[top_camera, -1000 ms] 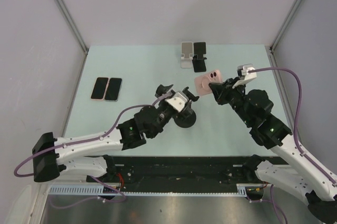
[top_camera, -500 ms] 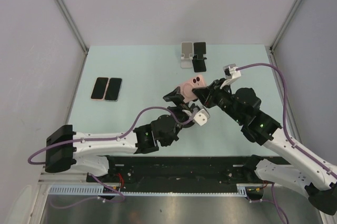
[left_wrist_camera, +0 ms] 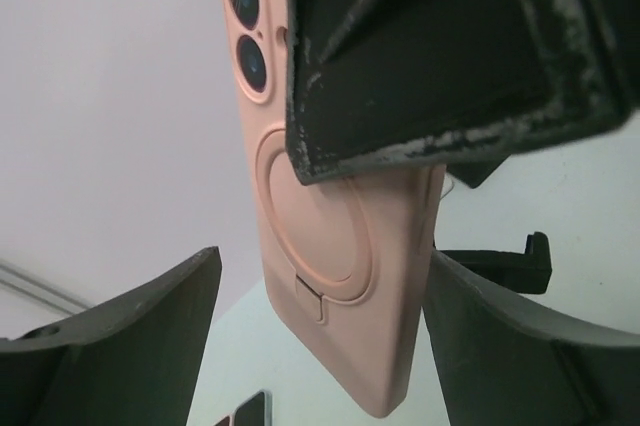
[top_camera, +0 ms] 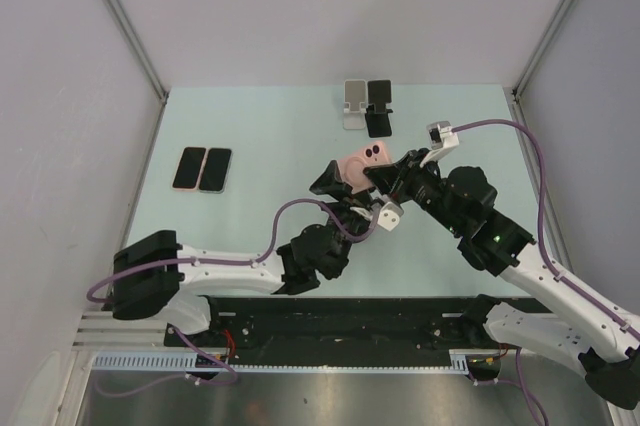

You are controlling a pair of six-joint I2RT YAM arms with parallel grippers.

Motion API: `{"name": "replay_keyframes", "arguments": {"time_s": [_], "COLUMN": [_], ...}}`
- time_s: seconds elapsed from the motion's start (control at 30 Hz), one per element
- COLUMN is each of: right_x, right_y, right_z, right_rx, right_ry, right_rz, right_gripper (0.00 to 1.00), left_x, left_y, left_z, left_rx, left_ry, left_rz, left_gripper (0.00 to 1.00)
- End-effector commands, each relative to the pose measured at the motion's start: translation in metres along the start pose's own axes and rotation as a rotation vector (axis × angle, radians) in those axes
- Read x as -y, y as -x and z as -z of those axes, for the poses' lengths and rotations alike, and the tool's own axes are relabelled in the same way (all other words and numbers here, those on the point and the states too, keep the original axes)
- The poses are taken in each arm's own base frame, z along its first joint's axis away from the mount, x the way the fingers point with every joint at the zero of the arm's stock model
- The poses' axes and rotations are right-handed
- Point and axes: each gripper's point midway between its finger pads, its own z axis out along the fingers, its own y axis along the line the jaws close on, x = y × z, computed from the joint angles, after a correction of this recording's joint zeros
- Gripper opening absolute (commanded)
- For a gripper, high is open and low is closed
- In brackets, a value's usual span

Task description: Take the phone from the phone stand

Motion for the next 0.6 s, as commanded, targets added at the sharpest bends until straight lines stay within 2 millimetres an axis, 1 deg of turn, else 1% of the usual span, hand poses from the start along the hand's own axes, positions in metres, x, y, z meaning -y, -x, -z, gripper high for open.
{"name": "replay_keyframes", "arguments": {"time_s": [0.0,0.07,0.1,0.17,0.2,0.27,0.3,0.37,0.4,0.43,0.47,0.5,0.53,0.57], "right_x": [-0.042,-0.043,-0.045,-0.045,-0.045,-0.046,-0.046,-0.047,-0.046,-0.047,-0.047,-0.048,-0.049,-0.049], "right_y": [0.054,0.055,0.055,0.055,0.056,0.055,0.055,0.053,0.052,0.052,0.053,0.053,0.054,0.056], "right_z": [0.01,0.011,0.011,0.012,0.012,0.012,0.011,0.01,0.009,0.009,0.009,0.008,0.009,0.009], "right_rx": [0.151,0.153,0.152,0.153,0.155,0.152,0.149,0.143,0.14,0.14,0.141,0.142,0.147,0.152], "right_ry": [0.136,0.142,0.148,0.149,0.149,0.154,0.155,0.158,0.157,0.157,0.161,0.162,0.169,0.17], "right_rz": [-0.063,-0.071,-0.074,-0.077,-0.078,-0.083,-0.082,-0.089,-0.092,-0.095,-0.096,-0.096,-0.093,-0.088], "right_gripper": [0.0,0.0,0.0,0.0,0.0,0.0,0.0,0.0,0.0,0.0,0.07,0.12,0.18,0.32], "left_x": [-0.022,-0.025,-0.028,-0.033,-0.034,-0.037,-0.038,-0.039,-0.039,-0.04,-0.039,-0.042,-0.042,-0.043], "left_y": [-0.001,-0.004,-0.004,-0.006,-0.007,-0.007,-0.007,-0.008,-0.01,-0.01,-0.012,-0.014,-0.015,-0.016], "left_z": [0.002,0.002,0.002,0.002,0.003,0.004,0.005,0.005,0.006,0.007,0.007,0.009,0.01,0.011], "left_rx": [-0.022,-0.031,-0.034,-0.039,-0.04,-0.039,-0.04,-0.04,-0.046,-0.048,-0.054,-0.058,-0.058,-0.059], "left_ry": [0.132,0.154,0.161,0.177,0.179,0.186,0.188,0.19,0.191,0.193,0.194,0.198,0.199,0.201], "left_rz": [0.035,0.048,0.057,0.072,0.075,0.085,0.085,0.095,0.096,0.104,0.105,0.112,0.125,0.132], "left_gripper": [0.81,0.77,0.69,0.62,0.55,0.45,0.35,0.26,0.16,0.1,0.05,0.0,0.0,0.0]}}
